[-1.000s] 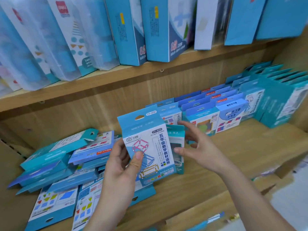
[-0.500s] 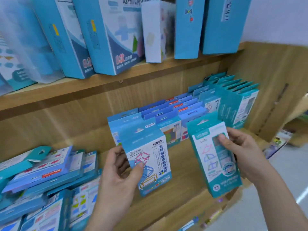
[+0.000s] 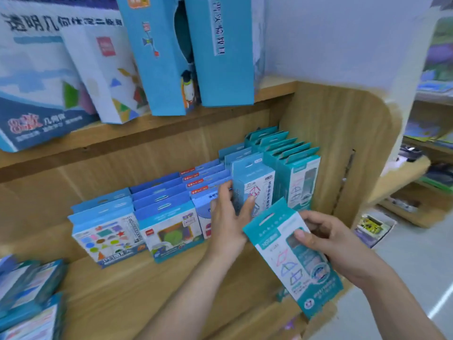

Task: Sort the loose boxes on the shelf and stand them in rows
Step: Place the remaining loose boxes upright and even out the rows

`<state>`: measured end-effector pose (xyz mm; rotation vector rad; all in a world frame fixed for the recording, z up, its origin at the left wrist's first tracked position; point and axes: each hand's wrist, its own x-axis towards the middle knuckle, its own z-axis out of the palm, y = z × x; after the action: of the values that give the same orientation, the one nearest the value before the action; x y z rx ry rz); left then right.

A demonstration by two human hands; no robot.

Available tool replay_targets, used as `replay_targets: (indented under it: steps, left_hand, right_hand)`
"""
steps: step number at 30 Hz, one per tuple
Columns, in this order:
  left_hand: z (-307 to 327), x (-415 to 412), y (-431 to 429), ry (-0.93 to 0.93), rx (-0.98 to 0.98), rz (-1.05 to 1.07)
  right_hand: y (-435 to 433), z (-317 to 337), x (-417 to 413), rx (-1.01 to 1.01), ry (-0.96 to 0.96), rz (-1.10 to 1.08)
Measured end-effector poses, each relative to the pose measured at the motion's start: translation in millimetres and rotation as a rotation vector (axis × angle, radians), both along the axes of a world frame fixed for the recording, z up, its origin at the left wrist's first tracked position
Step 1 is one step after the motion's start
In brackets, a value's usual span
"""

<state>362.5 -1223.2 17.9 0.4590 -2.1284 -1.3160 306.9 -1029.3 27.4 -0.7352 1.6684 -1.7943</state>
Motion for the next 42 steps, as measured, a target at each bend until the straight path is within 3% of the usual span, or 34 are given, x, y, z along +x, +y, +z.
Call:
replay_targets:
  steps: [8, 14, 19, 25, 29, 36, 42]
  left_hand:
    - [-16, -41, 12, -0.012, -0.158, 0.124]
    - [-9, -39, -2, -0.295, -0.726, 0.287]
    - [-1, -39, -22, -0.399, -0.935, 0.279]
    - [0, -46, -32, -0.414, -0.985, 0.253]
    - [-2, -42, -42, -0.366, -1.069, 0.174]
    - [-10, -35, -64, -0.256, -1.228, 0.078]
    - [-5, -30, -60, -0.221, -1.155, 0.030]
  right_hand:
    - [-2, -17, -34, -0.033, -0.082, -0.027]
    - [-12, -25, -43, -0.017, -0.114, 0.015]
    - [-17, -23, -49, -0.007, -0.172, 0.078]
    - [-33, -15, -51, -0.057, -0.210, 0.169]
    - [-50, -7, -54, -0.087, -0.136, 0.213]
    - [-68, -6, -58, -0.123, -0.145, 0.129]
    - [-60, -12, -59, -0.083, -0.137, 0.109]
